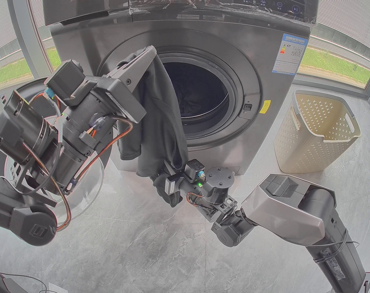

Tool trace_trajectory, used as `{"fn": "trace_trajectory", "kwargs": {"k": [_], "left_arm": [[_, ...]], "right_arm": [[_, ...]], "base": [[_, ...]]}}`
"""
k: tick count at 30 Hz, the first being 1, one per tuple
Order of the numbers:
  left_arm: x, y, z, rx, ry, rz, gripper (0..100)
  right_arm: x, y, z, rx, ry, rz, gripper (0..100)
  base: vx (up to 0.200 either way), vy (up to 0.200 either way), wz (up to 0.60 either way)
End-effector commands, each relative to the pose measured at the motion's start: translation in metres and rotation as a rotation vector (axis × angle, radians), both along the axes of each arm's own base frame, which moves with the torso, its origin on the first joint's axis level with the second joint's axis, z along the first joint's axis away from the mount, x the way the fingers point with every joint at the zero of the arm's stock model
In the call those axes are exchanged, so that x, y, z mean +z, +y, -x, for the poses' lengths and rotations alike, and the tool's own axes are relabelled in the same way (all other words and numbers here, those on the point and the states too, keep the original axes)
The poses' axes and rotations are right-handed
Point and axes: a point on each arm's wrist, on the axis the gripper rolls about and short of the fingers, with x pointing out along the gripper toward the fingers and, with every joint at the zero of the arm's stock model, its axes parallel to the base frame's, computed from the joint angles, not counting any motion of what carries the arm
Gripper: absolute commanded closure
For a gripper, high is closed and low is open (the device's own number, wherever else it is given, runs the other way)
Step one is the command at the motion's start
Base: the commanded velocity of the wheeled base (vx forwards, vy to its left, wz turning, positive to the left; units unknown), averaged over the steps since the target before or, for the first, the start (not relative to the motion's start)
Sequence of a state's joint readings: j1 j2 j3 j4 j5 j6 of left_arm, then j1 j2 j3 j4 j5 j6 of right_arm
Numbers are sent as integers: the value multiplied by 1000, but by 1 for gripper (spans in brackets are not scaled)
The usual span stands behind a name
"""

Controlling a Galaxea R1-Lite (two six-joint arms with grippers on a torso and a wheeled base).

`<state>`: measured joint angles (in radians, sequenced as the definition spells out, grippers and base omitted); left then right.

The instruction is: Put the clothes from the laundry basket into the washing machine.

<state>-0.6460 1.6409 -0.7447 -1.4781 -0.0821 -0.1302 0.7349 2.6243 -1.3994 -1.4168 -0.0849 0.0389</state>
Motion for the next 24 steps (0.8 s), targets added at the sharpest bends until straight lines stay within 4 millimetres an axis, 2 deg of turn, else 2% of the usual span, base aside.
{"fn": "trace_trajectory", "kwargs": {"k": [1, 4, 5, 6, 7, 8, 9, 10, 13, 15, 16, 18, 19, 24], "left_arm": [[0, 5, -3, 27, 7, 1, 100], [-3, 13, -10, 68, 22, -7, 100], [-3, 13, -10, 68, 22, -7, 100], [-8, 18, -15, 98, 43, -25, 100], [-8, 18, -15, 98, 43, -25, 100], [-22, 25, -20, 120, 89, -68, 100], [-30, 26, -21, 122, 113, -90, 100], [-31, 27, -21, 123, 116, -93, 100], [-68, 25, -23, 87, 219, -197, 100], [-83, 25, -23, 76, 252, -243, 100], [-97, 24, -24, 61, 276, -290, 100], [-106, 25, -24, 59, 296, -322, 100], [-121, 29, -27, 64, 323, -370, 100], [-151, 32, -24, 21, 389, -457, 100]], "right_arm": [[2, -8, 1, -12, 8, 5, 100], [16, -25, 6, -31, 24, 17, 100], [16, -25, 6, -31, 24, 17, 100], [22, -35, 9, -42, 34, 26, 100], [22, -35, 9, -42, 34, 26, 100], [36, -48, 11, -61, 35, 20, 100], [43, -53, 13, -66, 32, 16, 100], [44, -54, 13, -65, 33, 15, 100], [69, -61, 20, -68, 1, -11, 100], [76, -62, 21, -67, -9, -19, 100], [82, -63, 23, -67, -17, -26, 100], [86, -62, 24, -65, -23, -31, 100], [88, -62, 25, -63, -27, -35, 100], [91, -62, 24, -66, -36, -45, 100]], "base": [[0, 0, 0], [0, 0, 0], [0, 0, 0], [0, 0, 0], [0, 0, 0], [0, 0, 0], [0, 0, 0], [0, 0, 0], [0, 0, 0], [0, 0, 0], [0, 0, 0], [0, 0, 0], [0, 0, 0], [0, 0, 0]]}}
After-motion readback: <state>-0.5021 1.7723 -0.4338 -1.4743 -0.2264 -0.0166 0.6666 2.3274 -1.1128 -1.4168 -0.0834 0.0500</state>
